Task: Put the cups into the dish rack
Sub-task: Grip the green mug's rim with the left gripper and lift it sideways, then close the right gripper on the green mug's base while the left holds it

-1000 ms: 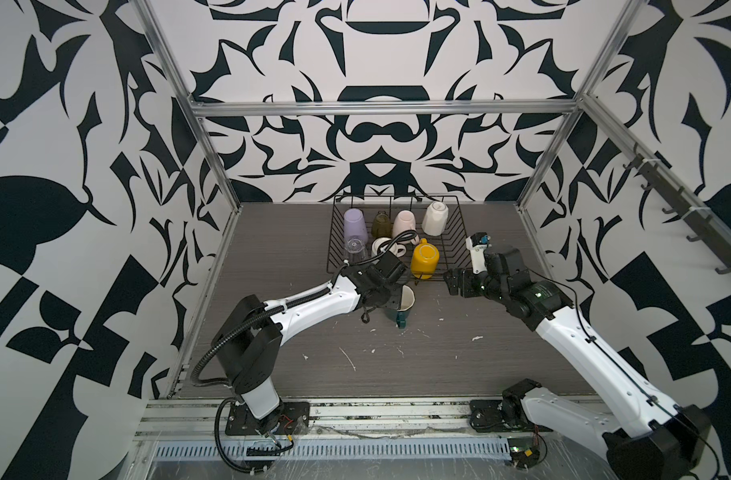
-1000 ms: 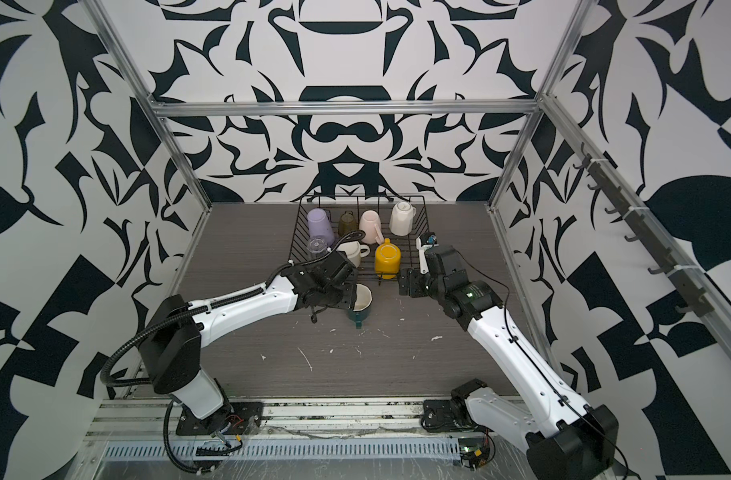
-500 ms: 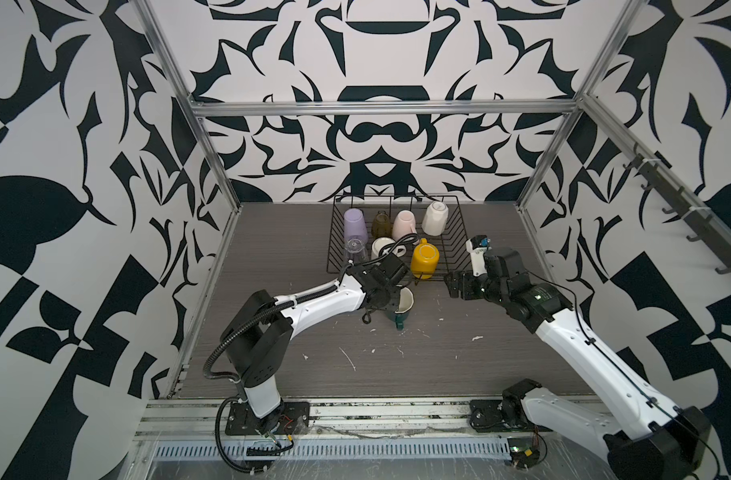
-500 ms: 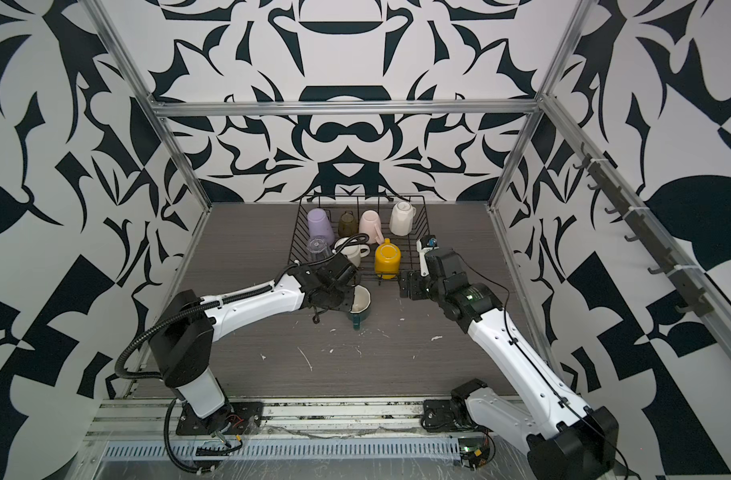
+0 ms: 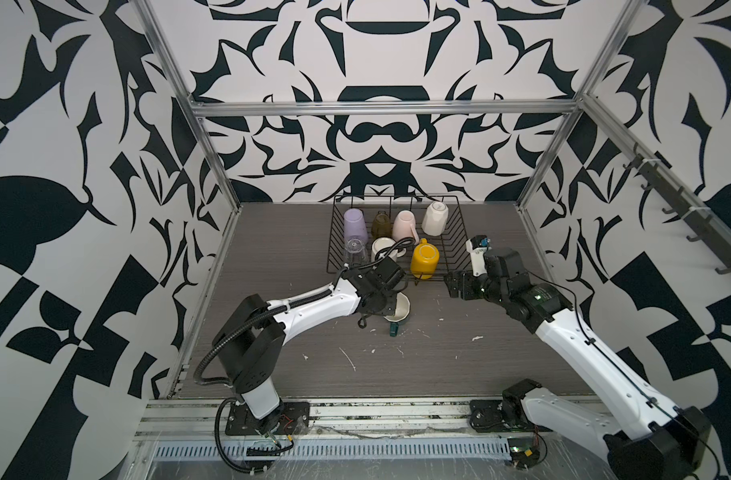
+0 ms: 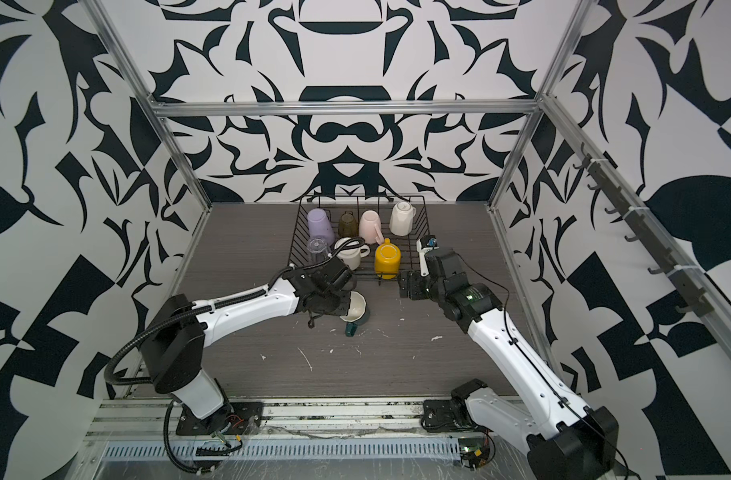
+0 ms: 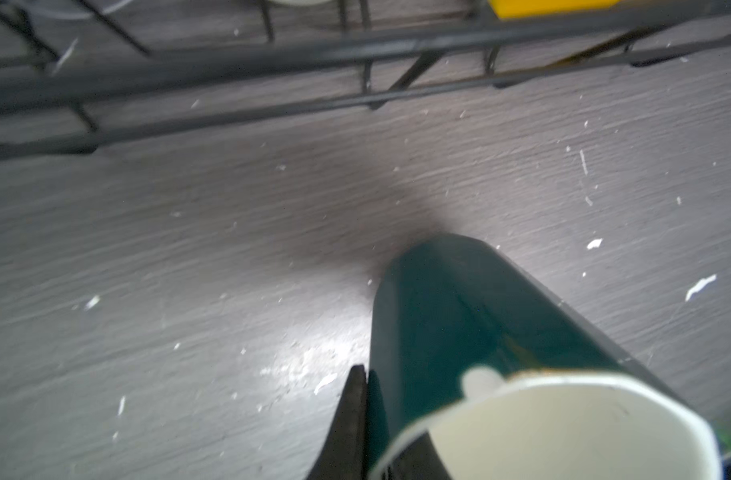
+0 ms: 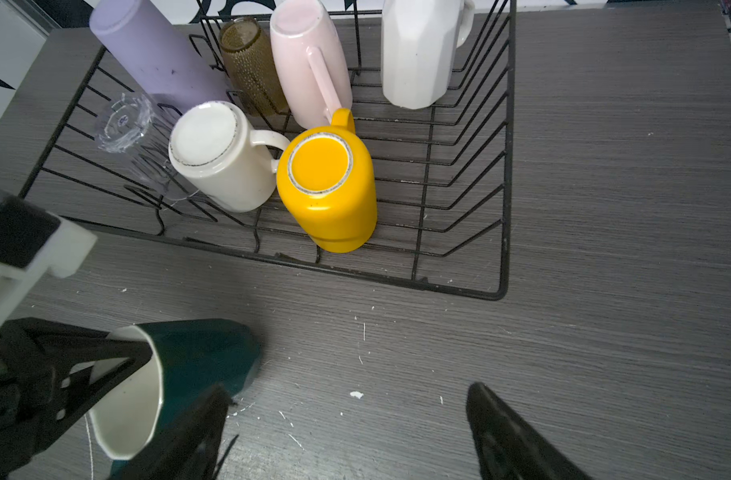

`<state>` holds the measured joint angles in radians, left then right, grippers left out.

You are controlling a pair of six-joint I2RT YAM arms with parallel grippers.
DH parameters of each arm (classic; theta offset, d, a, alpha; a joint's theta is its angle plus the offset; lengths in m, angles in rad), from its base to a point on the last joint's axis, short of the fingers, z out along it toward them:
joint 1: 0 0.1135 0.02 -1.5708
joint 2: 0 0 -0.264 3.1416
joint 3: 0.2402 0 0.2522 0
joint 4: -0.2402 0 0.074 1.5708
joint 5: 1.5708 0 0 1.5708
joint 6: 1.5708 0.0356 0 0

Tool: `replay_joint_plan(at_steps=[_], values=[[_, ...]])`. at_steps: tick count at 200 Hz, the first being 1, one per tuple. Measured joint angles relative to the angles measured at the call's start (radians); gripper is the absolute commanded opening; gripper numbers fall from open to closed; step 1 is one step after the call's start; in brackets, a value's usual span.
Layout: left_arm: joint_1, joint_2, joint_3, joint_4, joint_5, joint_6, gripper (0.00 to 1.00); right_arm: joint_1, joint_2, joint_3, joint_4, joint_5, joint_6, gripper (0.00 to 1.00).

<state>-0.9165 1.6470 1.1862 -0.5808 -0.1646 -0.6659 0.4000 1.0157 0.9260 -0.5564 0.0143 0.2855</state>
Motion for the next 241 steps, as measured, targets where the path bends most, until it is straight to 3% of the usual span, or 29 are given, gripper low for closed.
replay_joint_plan(at_steps=[44, 74, 103, 153, 200, 241], values=[[0.040, -0.280, -0.135, 0.020, 0.060, 0.011, 0.00, 0.000, -0.006, 0.000, 0.012, -0.035, 0.004, 0.92], [0.184, -0.544, -0.269, 0.144, 0.231, 0.008, 0.00, 0.000, -0.042, -0.001, 0.068, -0.130, 0.007, 0.92], [0.300, -0.673, -0.327, 0.253, 0.398, 0.006, 0.00, 0.000, -0.097, -0.030, 0.195, -0.304, 0.019, 0.92], [0.399, -0.687, -0.392, 0.479, 0.696, -0.072, 0.00, 0.000, -0.120, -0.128, 0.525, -0.617, 0.155, 0.92], [0.412, -0.637, -0.425, 0.623, 0.833, -0.160, 0.00, 0.000, -0.089, -0.175, 0.768, -0.738, 0.278, 0.92], [0.412, -0.603, -0.440, 0.739, 0.888, -0.227, 0.00, 0.027, -0.012, -0.186, 0.906, -0.797, 0.345, 0.92]])
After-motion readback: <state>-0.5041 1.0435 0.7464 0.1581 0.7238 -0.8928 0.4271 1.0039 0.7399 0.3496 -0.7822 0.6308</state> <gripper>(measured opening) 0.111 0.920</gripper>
